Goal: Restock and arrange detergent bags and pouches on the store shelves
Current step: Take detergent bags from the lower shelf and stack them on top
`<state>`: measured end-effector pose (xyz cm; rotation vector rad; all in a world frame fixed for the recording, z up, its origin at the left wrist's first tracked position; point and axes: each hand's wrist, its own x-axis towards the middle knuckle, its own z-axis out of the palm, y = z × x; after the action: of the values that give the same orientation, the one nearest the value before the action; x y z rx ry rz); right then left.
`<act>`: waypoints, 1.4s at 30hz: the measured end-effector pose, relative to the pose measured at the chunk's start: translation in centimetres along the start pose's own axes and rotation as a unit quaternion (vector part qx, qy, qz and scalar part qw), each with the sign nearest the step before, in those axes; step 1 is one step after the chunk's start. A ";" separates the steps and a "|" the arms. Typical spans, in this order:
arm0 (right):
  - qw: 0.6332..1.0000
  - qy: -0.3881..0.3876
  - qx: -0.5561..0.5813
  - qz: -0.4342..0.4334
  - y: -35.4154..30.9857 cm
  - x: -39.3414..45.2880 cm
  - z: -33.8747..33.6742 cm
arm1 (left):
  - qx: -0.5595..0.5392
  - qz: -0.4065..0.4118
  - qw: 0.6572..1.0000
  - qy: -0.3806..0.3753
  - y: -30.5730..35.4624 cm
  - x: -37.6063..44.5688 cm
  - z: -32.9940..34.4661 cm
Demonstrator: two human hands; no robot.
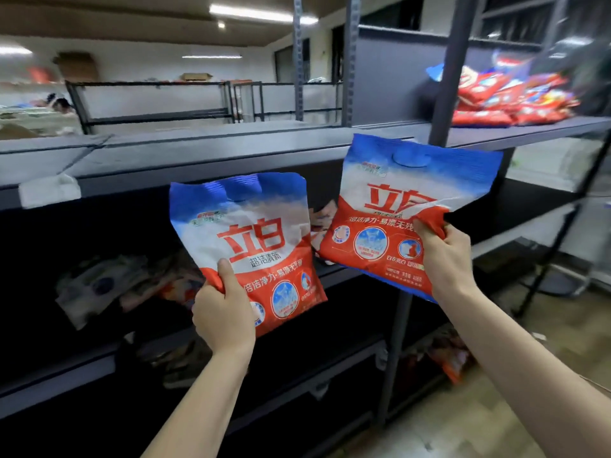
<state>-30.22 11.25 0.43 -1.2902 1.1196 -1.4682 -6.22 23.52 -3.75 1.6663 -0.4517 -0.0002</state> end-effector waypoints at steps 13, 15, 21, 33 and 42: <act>0.980 0.177 -0.069 -0.055 -0.9 7.3 -16.1 | -0.065 0.068 0.989 -0.111 7.2 -8.6 13.8; 0.978 0.191 -0.063 -0.057 -0.8 9.5 -18.9 | -0.074 0.073 0.987 -0.123 8.6 -10.4 17.0; 0.978 0.193 -0.054 -0.063 -0.3 17.5 -27.4 | -0.105 0.088 0.981 -0.135 13.6 -16.0 27.1; 0.964 0.247 -0.038 -0.089 -0.2 30.2 -39.2 | -0.137 0.092 0.986 -0.017 26.3 -19.0 42.0; 0.950 0.286 -0.016 -0.123 1.5 40.1 -43.0 | -0.120 0.086 0.988 0.047 34.0 -13.0 53.7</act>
<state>-76.79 -24.45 5.23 -1.0775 1.3838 -2.1054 -41.99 -26.51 16.95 1.3805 -0.5017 0.1453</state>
